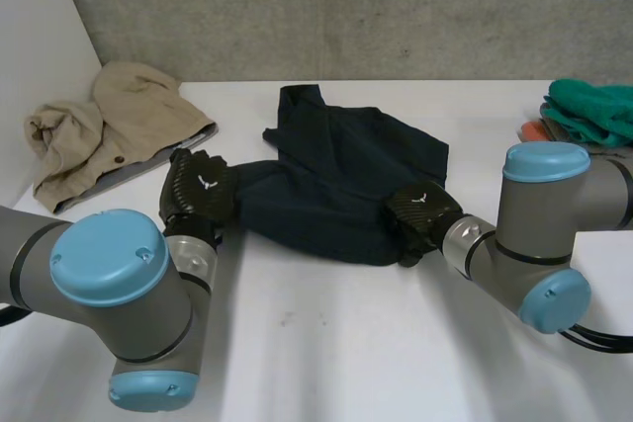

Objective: Fold the laundry.

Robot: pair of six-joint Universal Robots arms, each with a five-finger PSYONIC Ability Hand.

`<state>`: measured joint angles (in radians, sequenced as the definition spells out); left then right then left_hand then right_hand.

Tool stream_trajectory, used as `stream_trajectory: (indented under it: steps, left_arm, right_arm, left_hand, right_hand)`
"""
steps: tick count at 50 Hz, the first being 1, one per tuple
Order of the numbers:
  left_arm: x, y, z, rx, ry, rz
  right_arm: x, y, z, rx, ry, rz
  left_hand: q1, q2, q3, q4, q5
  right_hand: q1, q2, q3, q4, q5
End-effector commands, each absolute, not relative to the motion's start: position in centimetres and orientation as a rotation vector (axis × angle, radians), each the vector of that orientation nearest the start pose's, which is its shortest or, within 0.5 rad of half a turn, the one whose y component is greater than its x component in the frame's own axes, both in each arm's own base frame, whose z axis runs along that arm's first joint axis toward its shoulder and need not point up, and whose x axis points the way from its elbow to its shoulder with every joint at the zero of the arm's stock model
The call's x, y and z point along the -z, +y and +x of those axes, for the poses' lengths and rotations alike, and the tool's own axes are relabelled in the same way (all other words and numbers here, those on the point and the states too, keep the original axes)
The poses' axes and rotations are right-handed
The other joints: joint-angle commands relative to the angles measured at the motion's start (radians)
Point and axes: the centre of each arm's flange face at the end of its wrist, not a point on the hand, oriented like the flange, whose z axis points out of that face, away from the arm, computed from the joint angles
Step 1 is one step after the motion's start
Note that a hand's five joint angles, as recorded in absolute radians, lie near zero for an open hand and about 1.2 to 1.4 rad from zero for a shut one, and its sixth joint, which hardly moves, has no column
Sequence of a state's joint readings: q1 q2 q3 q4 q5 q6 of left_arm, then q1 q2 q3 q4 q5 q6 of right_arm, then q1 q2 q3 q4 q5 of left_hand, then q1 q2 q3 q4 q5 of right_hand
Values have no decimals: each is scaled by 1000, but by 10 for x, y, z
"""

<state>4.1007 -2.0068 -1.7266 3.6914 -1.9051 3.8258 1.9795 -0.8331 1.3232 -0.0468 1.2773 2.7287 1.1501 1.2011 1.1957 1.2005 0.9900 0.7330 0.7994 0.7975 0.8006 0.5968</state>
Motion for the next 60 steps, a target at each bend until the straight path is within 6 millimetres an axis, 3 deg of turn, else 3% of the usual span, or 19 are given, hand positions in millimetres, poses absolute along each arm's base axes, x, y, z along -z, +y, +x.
stream_trajectory:
  steps: [1,5,6,7,11,16,22,32,33,38,43,48,52,54,60]
  left_arm:
    - [-168,-244,-291,1963,1828,958]
    - [-166,-247,-290,1954,1831,950]
    - [-167,-248,-290,1955,1830,947]
    - [-167,-248,-290,1954,1831,945]
    - [-165,-245,-290,1944,1833,963]
    - [-170,-232,-287,1917,1841,999]
    - [-190,-196,-270,1811,1917,1094]
    - [-187,-124,-245,1546,2054,1343]
    - [-188,-111,-243,1506,2062,1402]
    - [-191,-88,-236,1427,2095,1493]
    - [-193,-96,-244,1515,2121,1428]
    - [-187,-126,-262,1625,2124,1308]
    - [-179,-158,-267,1636,2129,1215]
    - [-170,-171,-271,1618,2137,1197]
    - [-159,-184,-279,1594,2142,1199]
  right_arm:
    - [-112,-304,303,1544,2145,-1187]
    - [-112,-305,303,1549,2144,-1197]
    - [-113,-305,302,1560,2146,-1211]
    - [-114,-306,302,1570,2148,-1220]
    - [-125,-307,298,1639,2177,-1251]
    - [-161,-303,292,1736,2156,-1257]
    - [-157,-275,277,1516,2260,-1450]
    - [-199,-207,245,1190,2306,-1763]
    - [-202,-204,242,1171,2312,-1769]
    - [-212,-196,226,1157,2333,-1782]
    - [-201,-198,231,1249,2281,-1745]
    - [-190,-207,237,1370,2253,-1620]
    - [-180,-211,238,1311,2303,-1539]
    - [-180,-211,237,1272,2324,-1537]
    - [-183,-204,234,1168,2346,-1536]
  left_hand:
    - [246,195,201,196,232]
    - [246,195,201,196,232]
    - [246,195,201,196,232]
    - [246,195,201,196,232]
    - [246,195,201,196,232]
    - [246,195,201,196,232]
    - [246,195,201,196,232]
    - [246,195,201,196,232]
    - [246,195,201,196,232]
    - [246,195,201,196,232]
    - [246,195,201,196,232]
    - [246,195,201,196,232]
    - [246,195,201,196,232]
    - [246,195,201,196,232]
    - [246,195,201,196,232]
  right_hand:
    - [186,119,121,118,147]
    - [267,201,203,200,229]
    - [570,504,506,503,532]
    - [662,596,598,595,624]
    - [663,597,599,596,625]
    - [663,597,599,596,625]
    - [663,597,599,596,625]
    - [663,597,599,596,625]
    - [663,597,599,596,625]
    - [663,597,599,596,625]
    - [663,597,599,596,625]
    - [663,597,599,596,625]
    - [663,597,599,596,625]
    - [503,437,439,436,465]
    - [251,184,186,183,212]
